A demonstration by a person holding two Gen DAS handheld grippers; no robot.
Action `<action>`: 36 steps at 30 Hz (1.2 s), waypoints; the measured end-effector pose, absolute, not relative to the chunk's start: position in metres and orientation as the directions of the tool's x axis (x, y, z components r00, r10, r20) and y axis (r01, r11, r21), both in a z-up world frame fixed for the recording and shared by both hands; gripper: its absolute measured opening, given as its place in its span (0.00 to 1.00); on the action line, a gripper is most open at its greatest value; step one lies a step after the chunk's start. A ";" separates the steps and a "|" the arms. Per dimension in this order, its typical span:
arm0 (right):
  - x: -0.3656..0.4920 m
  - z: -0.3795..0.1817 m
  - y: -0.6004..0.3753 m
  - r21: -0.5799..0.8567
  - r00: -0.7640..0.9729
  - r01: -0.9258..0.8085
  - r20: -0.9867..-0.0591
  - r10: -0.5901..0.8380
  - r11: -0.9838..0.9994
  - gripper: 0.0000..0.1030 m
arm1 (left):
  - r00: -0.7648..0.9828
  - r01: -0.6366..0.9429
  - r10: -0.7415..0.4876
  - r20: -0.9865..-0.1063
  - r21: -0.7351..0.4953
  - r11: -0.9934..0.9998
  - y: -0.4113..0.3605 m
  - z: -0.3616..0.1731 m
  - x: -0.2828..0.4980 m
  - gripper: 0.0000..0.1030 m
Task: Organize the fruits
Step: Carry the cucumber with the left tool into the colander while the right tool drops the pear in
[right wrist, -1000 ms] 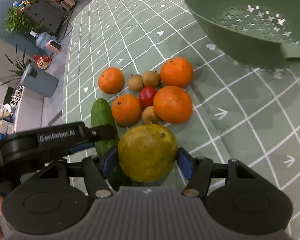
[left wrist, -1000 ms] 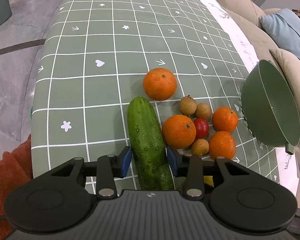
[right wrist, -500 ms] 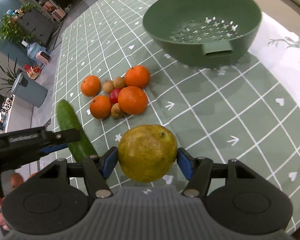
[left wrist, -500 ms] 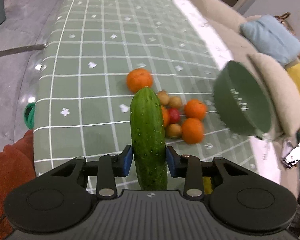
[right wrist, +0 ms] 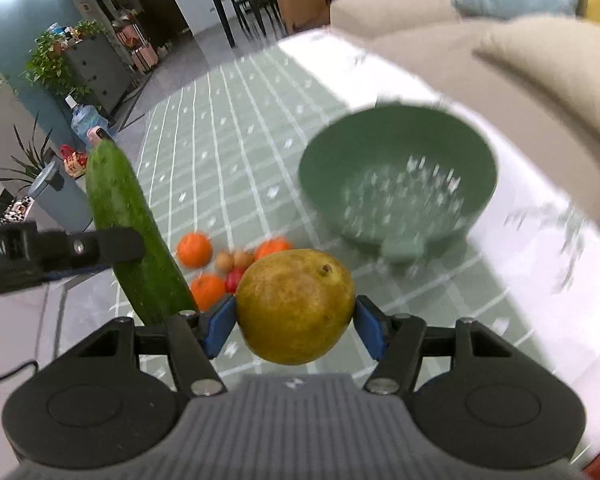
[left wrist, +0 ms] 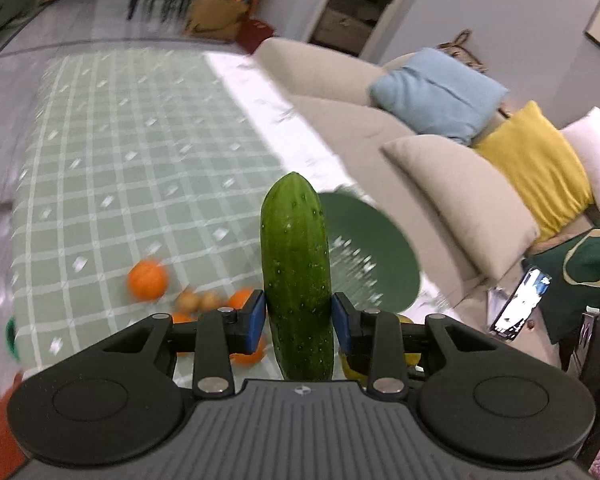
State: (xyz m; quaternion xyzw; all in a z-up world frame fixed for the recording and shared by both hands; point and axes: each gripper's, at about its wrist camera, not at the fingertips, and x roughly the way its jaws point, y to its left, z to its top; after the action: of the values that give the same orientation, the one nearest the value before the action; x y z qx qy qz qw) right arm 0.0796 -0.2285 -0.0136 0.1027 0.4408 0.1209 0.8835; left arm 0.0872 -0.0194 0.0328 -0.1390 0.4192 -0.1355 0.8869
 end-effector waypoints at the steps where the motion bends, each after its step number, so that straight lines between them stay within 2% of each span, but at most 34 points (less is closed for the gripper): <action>1: 0.084 -0.010 -0.232 0.270 0.592 -0.126 -0.752 0.291 0.955 0.59 | 0.614 0.137 -0.360 -0.702 -0.355 0.925 -0.026 0.036 0.094 0.39; 7: 0.113 0.004 -0.256 0.189 0.634 -0.134 -0.738 0.230 0.973 0.59 | 0.617 0.199 -0.392 -0.682 -0.347 0.916 -0.063 0.046 0.124 0.39; 12: 0.141 0.001 -0.263 0.105 0.638 -0.164 -0.747 0.186 0.981 0.59 | 0.613 0.225 -0.374 -0.696 -0.300 0.927 -0.090 0.041 0.147 0.39; 16: 0.164 -0.015 -0.263 0.048 0.601 -0.198 -0.783 0.160 0.979 0.59 | 0.594 0.241 -0.351 -0.723 -0.256 0.936 -0.103 0.025 0.166 0.39; 26: 0.200 -0.070 -0.264 -0.011 0.460 -0.280 -0.879 0.124 0.960 0.59 | 0.509 0.261 -0.347 -0.787 -0.243 0.934 -0.117 -0.020 0.201 0.39; 34: 0.225 -0.089 -0.260 -0.029 0.424 -0.325 -0.898 0.118 0.945 0.59 | 0.430 0.279 -0.312 -0.847 -0.205 0.938 -0.134 -0.053 0.221 0.37; 35: 0.227 -0.091 -0.259 -0.026 0.418 -0.327 -0.901 0.120 0.945 0.59 | 0.418 0.278 -0.302 -0.857 -0.196 0.940 -0.135 -0.058 0.223 0.36; 36: 0.229 -0.093 -0.258 -0.030 0.415 -0.333 -0.902 0.117 0.943 0.59 | 0.411 0.281 -0.296 -0.862 -0.189 0.941 -0.135 -0.062 0.223 0.24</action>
State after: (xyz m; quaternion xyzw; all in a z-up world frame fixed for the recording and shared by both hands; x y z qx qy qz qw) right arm 0.2289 -0.2584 -0.0926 -0.1028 0.5236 0.1348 0.8349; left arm 0.2233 -0.1354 -0.0625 -0.0074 0.5147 -0.1718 0.8399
